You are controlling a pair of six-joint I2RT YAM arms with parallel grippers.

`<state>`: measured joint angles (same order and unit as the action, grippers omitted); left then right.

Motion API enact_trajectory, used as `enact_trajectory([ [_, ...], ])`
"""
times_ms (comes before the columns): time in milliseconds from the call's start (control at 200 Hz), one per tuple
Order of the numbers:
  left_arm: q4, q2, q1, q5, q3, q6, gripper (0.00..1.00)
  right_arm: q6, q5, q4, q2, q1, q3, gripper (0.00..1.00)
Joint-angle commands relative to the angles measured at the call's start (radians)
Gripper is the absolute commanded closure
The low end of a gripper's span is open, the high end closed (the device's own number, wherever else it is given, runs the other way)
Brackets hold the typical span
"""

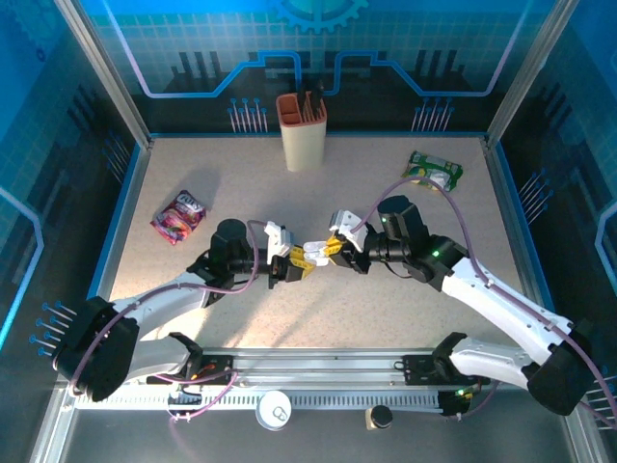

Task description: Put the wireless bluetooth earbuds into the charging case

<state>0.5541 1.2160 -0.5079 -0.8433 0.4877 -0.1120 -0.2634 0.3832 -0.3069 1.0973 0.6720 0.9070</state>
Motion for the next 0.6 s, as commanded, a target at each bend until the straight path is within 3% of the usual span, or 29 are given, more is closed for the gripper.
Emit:
enact_trajectory([
  [0,0.03,-0.01,-0.009,-0.032,0.029,-0.008,0.86,-0.022,0.042,-0.021,0.008,-0.013,-0.016,0.82],
  [125,0.04,-0.004,-0.009,-0.031,0.032,-0.005,0.86,-0.025,0.049,-0.026,0.015,-0.014,-0.011,0.81],
  [275,0.04,0.0,-0.009,-0.026,0.029,-0.005,0.86,-0.004,0.057,-0.01,-0.006,-0.016,-0.01,0.58],
  [395,0.04,-0.003,-0.007,-0.006,0.023,-0.011,0.86,0.039,0.075,0.043,-0.055,-0.048,-0.034,0.52],
  [590,0.099,-0.011,0.011,0.027,-0.007,0.002,0.86,0.272,0.127,0.263,-0.133,-0.178,-0.149,0.46],
])
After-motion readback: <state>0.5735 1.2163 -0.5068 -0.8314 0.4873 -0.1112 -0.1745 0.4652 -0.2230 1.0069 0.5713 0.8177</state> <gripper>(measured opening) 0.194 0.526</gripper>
